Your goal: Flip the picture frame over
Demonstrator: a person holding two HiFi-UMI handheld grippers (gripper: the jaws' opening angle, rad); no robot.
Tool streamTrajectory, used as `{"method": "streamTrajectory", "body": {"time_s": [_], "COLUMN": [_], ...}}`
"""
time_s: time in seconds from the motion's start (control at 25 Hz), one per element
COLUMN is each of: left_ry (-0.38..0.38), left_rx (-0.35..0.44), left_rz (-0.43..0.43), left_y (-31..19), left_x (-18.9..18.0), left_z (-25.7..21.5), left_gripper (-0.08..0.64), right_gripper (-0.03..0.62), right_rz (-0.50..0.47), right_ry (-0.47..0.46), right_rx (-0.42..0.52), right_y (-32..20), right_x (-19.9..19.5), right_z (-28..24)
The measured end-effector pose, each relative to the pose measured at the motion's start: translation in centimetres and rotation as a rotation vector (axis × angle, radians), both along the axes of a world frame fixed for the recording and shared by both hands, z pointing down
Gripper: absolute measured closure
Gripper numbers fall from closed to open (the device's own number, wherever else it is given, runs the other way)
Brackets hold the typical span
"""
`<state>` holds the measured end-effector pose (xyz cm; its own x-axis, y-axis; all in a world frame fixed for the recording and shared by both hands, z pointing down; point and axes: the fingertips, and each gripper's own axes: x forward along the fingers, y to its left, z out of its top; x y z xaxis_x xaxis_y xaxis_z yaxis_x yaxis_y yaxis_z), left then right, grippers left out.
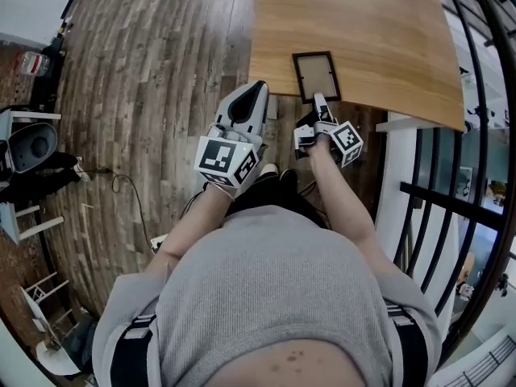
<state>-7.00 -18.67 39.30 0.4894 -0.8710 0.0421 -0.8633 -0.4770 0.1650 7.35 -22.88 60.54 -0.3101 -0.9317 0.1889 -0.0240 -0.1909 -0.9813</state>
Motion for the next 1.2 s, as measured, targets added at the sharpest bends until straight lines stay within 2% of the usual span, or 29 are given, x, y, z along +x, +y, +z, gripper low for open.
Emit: {"method": "streamTrajectory", "body": {"time_s": [0.12,0.24,0.28,0.6,0.76,0.96,1.2], "left_ry": [0.004,0.006,0.008,0.018,0.020,0.028,0.032], "left_rx": [-0.009,-0.011,-0.011,-0.015,-0.005,-0.006,0.000], "left_rz": [-0.005,0.006,0.010,0.047,0.061,0.091,0.107], "left_y": [-0.1,-0.3,-0.3,-0.3,-0.1,-0.2,-0.3], "left_x": [-0.4,-0.1,0.0,1.2,1.6,2.6,3.2], "left_z": [0.1,0.2,0.2,0.0,0.0,-0.2,-0.4], "left_gripper": [0.554,0.554,0.554,0.554,0.554,0.554,0.554], "right_gripper": [0.443,0.469,0.502,0.505,0.506,0.506,0.506], "right_rz": [0.008,-0.008,-0.009,0.023,0.014,0.057,0.055], "right_ry": [-0.038,-0.001,0.004,0.035,0.142,0.216,0.366], "right_rx": [0.026,0.043,0.044,0.060,0.103,0.137,0.201], "right_y": [0.0,0.4,0.5,1.6,1.4,1.0,0.1], "right_x": [-0.2,-0.3,-0.3,0.3,1.1,2.5,4.7], "right_z": [-0.1,-0.5,-0.6,-1.8,-3.5,-5.8,-8.6]}}
